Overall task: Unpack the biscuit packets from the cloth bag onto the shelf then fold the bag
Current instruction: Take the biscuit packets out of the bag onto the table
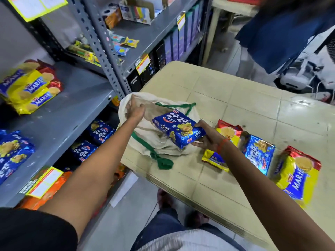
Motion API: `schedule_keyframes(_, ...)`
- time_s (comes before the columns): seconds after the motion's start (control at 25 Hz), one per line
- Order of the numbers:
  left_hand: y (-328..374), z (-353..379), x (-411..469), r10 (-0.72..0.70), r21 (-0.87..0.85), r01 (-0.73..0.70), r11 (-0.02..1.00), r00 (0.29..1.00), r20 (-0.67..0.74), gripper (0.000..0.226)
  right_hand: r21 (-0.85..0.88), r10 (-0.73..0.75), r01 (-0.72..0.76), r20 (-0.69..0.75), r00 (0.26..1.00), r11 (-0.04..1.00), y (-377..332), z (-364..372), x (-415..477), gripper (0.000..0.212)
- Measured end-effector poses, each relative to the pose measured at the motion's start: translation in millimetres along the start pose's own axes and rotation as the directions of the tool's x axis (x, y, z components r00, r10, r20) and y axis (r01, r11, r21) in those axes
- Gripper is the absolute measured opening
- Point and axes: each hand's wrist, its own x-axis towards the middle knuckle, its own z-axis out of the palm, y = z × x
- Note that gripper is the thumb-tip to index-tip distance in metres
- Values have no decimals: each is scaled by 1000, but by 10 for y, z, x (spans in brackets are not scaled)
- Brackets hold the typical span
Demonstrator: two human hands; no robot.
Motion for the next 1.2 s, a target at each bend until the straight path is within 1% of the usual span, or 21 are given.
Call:
schedule_keyframes(0.08,-12,-13,20,-31,16,31,999,1000,-1,69,51,-12,10,33,999,999,48,-62,-21,18)
schedule_keyframes(0.2,-25,43,-53,-145,1,145,989,988,46,73,179,-43,35,45,998,983,143,-130,-68,16)
schedule_keyframes(0.24,-33,124,-114,-174,9,174,985,982,79,71,205,-39,32,28,999,978,193,-158,-77,17)
schedule_keyframes(0.28,-23,220,-212,-168,22,166,986,980,104,63,216,-26,22,16,1000,976,262,-184,-80,20)
schedule_keyframes(0.32,-5,327,-328,-112,11,112,994,987,113,51,212,-8,7,3,1000,977,349,-216,-86,23)
schedule_keyframes(0.36,24,450,-474,-28,-24,32,999,992,124,38,210,-1,0,1,1000,978,445,-229,-116,25)
schedule_keyframes(0.4,60,557,-643,59,-81,-49,996,990,131,33,197,-15,14,1,1000,980,543,-261,-121,27)
schedule_keyframes(0.44,95,684,-801,126,-128,-106,986,980,157,36,194,-42,46,-24,999,980,647,-302,-144,29)
schedule_keyframes(0.48,141,773,-938,158,-156,-128,979,968,197,41,203,-71,75,-27,997,976,732,-330,-175,32)
schedule_keyframes(0.56,172,911,-1221,173,-224,-105,969,935,309,46,240,-96,104,-44,994,965,945,-408,-285,39)
schedule_keyframes(0.6,153,964,-1351,188,-281,-81,956,905,381,42,249,-104,115,-57,993,962,1053,-456,-353,41)
schedule_keyframes(0.68,44,1050,-1597,229,-348,-51,936,841,491,40,253,-87,93,-37,996,963,1249,-574,-491,34)
schedule_keyframes(0.72,-52,1089,-1724,259,-353,-73,933,815,518,40,236,-72,73,-12,997,969,1333,-630,-587,32)
schedule_keyframes(0.76,-148,1125,-1882,286,-345,-103,933,794,536,39,198,-50,46,16,999,979,1425,-708,-668,37)
schedule_keyframes(0.8,-261,1170,-2030,297,-337,-121,934,787,541,38,140,8,-12,30,1000,990,1508,-773,-728,43)
schedule_keyframes(0.88,-512,1267,-2300,283,-332,-103,938,780,558,38,22,107,-107,10,994,994,1655,-854,-891,39)
schedule_keyframes(0.96,-741,1405,-2399,238,-306,-56,950,764,599,37,-59,146,-149,-57,988,987,1734,-917,-981,41)
schedule_keyframes(1.04,-802,1539,-2400,172,-214,-44,976,758,630,36,-101,123,-140,-159,979,985,1789,-962,-995,46)
schedule_keyframes(1.12,-773,1681,-2337,154,-111,-109,988,775,613,37,-99,61,-96,-303,951,990,1813,-964,-942,47)
schedule_keyframes(1.2,-663,1760,-2275,156,-50,-156,986,799,581,40,-126,-2,-59,-439,899,990,1814,-914,-884,44)
